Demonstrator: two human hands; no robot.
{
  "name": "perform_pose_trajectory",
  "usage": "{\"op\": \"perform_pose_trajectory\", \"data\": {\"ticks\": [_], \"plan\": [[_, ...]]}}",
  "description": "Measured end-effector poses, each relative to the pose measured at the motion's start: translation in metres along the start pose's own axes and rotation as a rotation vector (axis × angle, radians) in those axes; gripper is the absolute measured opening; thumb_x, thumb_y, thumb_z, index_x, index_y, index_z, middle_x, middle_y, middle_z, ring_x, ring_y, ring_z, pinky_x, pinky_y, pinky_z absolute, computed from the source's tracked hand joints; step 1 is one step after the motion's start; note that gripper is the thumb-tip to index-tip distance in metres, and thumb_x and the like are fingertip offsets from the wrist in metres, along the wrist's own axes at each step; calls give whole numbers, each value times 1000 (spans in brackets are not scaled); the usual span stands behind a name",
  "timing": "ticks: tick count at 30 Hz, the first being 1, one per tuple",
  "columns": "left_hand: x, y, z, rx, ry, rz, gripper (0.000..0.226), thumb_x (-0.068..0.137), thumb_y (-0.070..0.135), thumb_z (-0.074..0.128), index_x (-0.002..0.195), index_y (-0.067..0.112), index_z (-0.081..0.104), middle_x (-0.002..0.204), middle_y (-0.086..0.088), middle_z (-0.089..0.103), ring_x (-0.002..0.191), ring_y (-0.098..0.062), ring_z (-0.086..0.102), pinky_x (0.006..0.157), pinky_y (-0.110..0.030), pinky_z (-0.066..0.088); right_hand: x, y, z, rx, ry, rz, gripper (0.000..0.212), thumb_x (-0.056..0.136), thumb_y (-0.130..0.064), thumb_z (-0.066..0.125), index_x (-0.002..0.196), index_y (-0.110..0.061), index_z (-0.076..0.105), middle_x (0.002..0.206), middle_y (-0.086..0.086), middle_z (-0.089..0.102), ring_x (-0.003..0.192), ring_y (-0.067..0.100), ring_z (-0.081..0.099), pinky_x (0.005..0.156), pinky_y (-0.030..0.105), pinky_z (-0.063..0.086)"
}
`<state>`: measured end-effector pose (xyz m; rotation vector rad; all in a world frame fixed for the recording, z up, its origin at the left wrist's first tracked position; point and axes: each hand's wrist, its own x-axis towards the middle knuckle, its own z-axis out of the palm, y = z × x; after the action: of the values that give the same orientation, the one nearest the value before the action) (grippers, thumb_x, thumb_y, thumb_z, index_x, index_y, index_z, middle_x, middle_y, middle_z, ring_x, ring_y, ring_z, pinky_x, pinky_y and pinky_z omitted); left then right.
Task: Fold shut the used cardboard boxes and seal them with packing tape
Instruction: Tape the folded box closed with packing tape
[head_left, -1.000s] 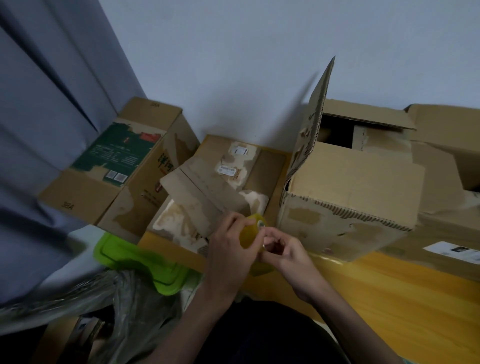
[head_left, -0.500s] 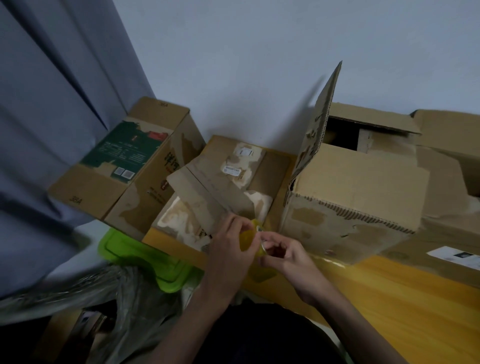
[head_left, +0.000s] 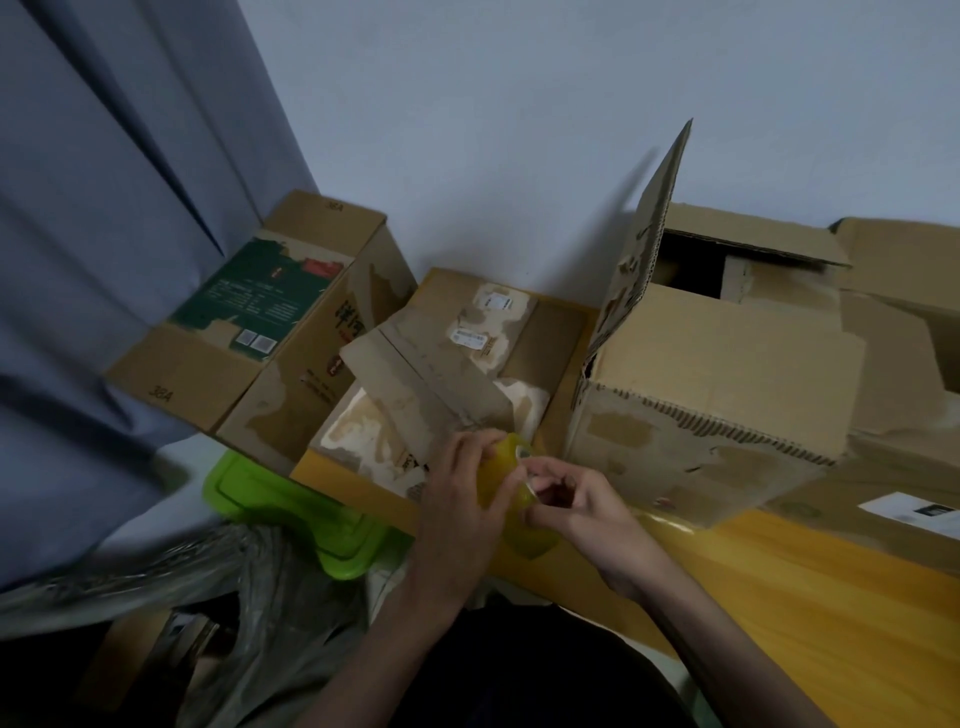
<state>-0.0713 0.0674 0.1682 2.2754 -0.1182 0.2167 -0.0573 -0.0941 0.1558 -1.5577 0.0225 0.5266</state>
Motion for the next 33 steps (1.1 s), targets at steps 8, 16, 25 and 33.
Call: {"op": "perform_pose_trajectory", "data": {"ticks": [8,16,25,33], "plan": [[10,-5,-17,-95,-26,-39,10,85,20,78,95,21,79,88,15,70,84,0,64,75,-21,55,-9,-13,-11,-139,-83,44,45,83,2,73,115,-29,72,112,1,73,102,2,66,89,18,53],[13,-7,-21,-3,-77,69,3,89,20,73,91,18,75,88,12,67,84,-1,62,76,-25,53,-10,-16,-15,-216,-116,25,43,82,-5,75,119,-29,71,110,-8,74,107,0,64,91,14,48],[13,-5,-23,33,-216,-5,11,103,16,48,92,18,51,91,9,50,85,-3,48,69,-18,39,-12,-23,-16,-286,-139,-91,21,98,-14,62,115,-21,71,88,-14,70,84,4,63,77,19,45],[17,0,-34,-117,-352,-276,8,100,28,57,97,20,57,94,3,60,88,-11,56,69,-24,41,-9,-24,-18,-411,-116,-132,9,100,-25,58,102,-24,68,90,-9,66,86,5,61,75,25,45]]}}
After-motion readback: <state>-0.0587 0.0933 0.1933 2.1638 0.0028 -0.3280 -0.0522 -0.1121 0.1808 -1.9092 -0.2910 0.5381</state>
